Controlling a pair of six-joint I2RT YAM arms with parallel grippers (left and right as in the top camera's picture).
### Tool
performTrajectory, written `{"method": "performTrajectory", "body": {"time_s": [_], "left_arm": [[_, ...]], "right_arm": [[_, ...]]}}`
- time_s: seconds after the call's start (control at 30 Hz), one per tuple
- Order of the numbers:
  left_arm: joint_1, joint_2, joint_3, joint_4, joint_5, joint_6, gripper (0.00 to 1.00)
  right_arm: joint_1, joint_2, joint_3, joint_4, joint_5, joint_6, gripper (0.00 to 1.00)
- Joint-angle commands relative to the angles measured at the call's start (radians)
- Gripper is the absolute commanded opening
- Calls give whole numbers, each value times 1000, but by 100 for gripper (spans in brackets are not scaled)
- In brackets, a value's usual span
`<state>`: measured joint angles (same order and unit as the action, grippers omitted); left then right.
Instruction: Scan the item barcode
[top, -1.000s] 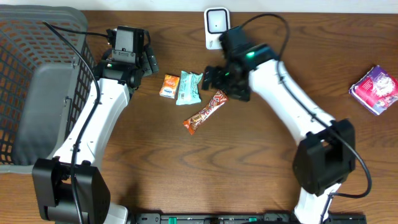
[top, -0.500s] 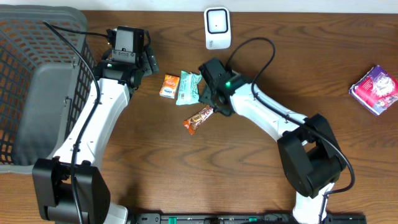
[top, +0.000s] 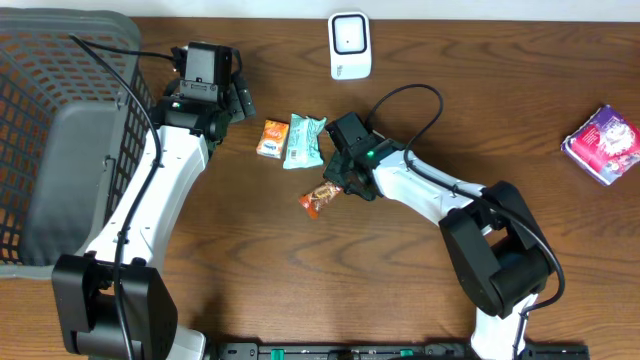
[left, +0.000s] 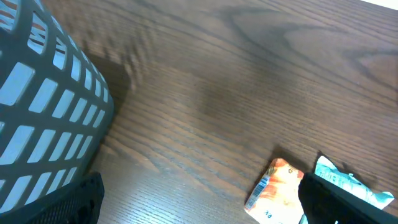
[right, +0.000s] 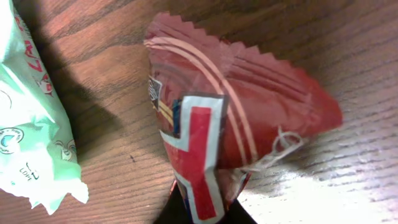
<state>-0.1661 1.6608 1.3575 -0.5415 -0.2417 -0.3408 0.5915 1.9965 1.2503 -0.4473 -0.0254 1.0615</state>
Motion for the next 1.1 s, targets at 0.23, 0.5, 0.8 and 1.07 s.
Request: {"method": "performTrajectory", "body": {"time_s": [0.23, 0.5, 0.8, 1.07], "left_arm": [[4, 2, -1, 1, -6, -9, 99], [4, 2, -1, 1, -6, -9, 99], [4, 2, -1, 1, -6, -9, 99], [4, 2, -1, 1, -6, -9, 99]], "right_arm": [[-236, -25, 19, 192, -877, -407, 1], [-368, -24, 18, 381, -1537, -430, 1], [-337, -29, 14, 341, -1537, -432, 1], [-229, -29, 9, 338, -1537, -468, 1]]}}
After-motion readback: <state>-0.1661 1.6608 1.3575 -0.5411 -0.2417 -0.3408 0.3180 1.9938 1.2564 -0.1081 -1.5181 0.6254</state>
